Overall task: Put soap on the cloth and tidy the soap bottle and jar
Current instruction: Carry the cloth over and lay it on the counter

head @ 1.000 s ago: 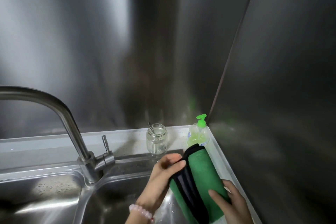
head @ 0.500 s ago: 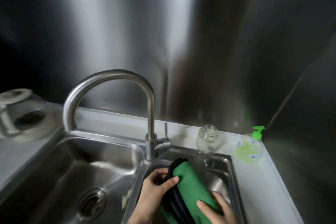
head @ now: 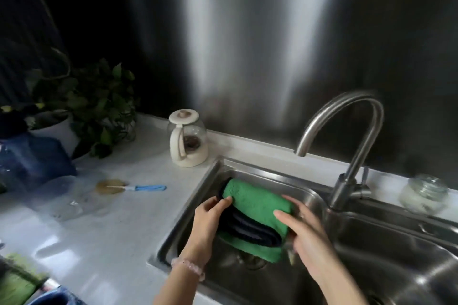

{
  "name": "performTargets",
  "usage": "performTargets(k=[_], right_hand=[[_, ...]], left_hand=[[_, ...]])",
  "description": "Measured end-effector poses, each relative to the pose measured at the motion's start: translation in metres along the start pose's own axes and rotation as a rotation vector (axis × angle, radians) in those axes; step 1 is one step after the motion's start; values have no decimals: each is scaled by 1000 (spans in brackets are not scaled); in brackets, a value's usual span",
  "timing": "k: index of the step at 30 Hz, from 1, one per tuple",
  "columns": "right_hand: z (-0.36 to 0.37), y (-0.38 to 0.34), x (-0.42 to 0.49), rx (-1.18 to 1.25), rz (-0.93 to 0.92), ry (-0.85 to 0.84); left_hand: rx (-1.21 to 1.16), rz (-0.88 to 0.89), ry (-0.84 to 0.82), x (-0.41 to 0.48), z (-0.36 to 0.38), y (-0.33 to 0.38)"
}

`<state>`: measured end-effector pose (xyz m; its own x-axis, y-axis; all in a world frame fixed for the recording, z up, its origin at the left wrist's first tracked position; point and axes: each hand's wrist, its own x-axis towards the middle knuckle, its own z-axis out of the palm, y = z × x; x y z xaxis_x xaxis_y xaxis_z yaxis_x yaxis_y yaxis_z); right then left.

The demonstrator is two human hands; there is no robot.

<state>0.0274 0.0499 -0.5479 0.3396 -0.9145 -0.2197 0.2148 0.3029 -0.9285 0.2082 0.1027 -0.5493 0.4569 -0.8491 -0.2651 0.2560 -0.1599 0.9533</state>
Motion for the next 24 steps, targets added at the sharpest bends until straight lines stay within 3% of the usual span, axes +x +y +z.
performTargets(k=[7,14,24], right_hand=[[160,43,21,-61,59,-37],[289,96,70,-297,83,-136],[316,162,127,-658,188,-99]], left_hand=[[92,3,124,14,-162,39],[82,-81,323,43,-290,31],[182,-289,325,71,-329,-21]])
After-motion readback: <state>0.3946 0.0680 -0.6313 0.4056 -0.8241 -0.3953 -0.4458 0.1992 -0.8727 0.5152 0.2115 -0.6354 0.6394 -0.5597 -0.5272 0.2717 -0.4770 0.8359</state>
